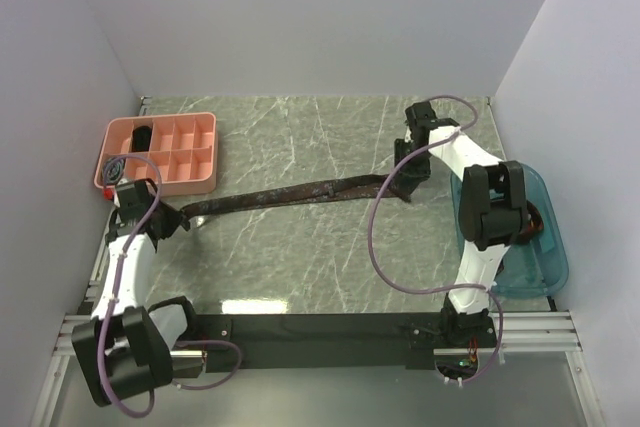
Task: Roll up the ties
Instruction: Flatten the tie
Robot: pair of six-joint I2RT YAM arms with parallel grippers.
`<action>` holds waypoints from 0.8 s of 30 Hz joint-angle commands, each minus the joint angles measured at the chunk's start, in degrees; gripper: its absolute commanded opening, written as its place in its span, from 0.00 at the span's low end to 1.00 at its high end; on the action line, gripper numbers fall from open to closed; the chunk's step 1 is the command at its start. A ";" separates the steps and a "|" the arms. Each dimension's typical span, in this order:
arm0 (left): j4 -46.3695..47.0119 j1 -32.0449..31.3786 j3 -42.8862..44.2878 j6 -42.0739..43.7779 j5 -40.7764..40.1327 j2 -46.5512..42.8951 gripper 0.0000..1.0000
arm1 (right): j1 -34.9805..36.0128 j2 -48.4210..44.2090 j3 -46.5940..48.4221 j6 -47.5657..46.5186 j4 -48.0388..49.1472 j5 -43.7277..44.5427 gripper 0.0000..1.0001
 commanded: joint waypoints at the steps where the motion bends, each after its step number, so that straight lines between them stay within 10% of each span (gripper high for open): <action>1: 1.95 1.07 1.79 -0.83 -3.91 3.61 0.18 | -0.03 -5.40 -0.67 4.32 2.81 10.67 0.53; 15: 3.88 2.21 7.33 3.04 -10.50 14.08 0.44 | 2.07 -11.55 -8.05 5.82 10.72 2.53 0.47; 24: 4.59 3.18 5.22 3.22 -9.37 11.11 0.91 | 6.56 -11.55 -12.43 14.60 18.01 -7.50 0.47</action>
